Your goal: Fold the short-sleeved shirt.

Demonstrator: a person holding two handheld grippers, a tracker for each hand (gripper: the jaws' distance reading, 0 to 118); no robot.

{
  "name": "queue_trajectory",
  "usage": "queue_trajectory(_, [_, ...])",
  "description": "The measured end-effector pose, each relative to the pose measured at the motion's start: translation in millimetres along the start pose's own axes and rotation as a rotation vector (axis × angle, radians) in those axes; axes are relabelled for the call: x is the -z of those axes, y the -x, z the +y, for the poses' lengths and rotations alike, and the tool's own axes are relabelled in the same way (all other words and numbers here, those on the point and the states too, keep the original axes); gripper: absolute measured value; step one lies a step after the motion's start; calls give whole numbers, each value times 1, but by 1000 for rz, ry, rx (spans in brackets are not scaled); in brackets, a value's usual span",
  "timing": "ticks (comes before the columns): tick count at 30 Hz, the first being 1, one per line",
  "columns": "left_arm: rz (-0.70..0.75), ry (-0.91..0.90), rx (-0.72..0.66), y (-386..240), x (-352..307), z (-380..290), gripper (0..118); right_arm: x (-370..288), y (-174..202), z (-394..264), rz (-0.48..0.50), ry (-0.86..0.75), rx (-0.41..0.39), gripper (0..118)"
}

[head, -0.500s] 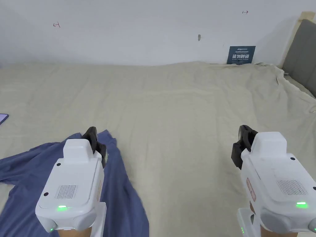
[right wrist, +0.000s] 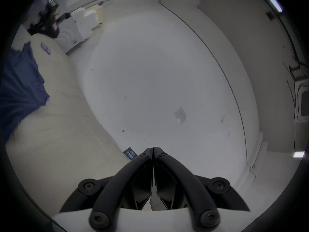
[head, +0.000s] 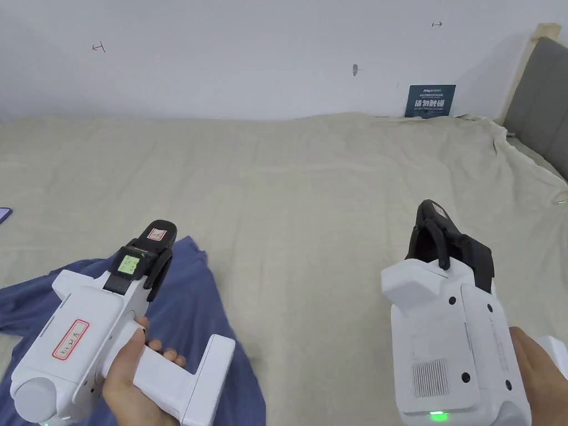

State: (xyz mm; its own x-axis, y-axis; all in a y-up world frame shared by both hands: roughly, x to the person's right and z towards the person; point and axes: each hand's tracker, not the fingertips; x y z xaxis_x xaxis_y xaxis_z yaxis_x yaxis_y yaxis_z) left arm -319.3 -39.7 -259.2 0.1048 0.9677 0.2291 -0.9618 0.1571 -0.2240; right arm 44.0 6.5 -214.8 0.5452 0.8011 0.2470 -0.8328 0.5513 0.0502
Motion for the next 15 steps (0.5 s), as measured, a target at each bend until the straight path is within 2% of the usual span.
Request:
queue_trajectory(1, [21,-2,-10,2,0,1,0,1,-3,0,22,10,50,0])
queue_trajectory(2, [64,-11,48,-3,0,0,0,3,-7,-2,21,42,112,0])
queue_trajectory(4, [151,-7,318,-21,3,-10,0,7,-18,-5,51,100,262,0])
queue_trajectory(7, [272,-1,833,-47,12,-31,0,15,-41,-17,162,194,644,0])
queue_trajectory(9, [367,-26,1137,-54,18,-50,0,18,-49,-26,222,238,829,0])
queue_trajectory(12, [381,-21,1395,-50,23,-69,0,21,-52,-35,244,278,951,0])
queue_trajectory(15, [402,-25,1539,-45,22,-82,0,22,-50,-40,254,298,989,0])
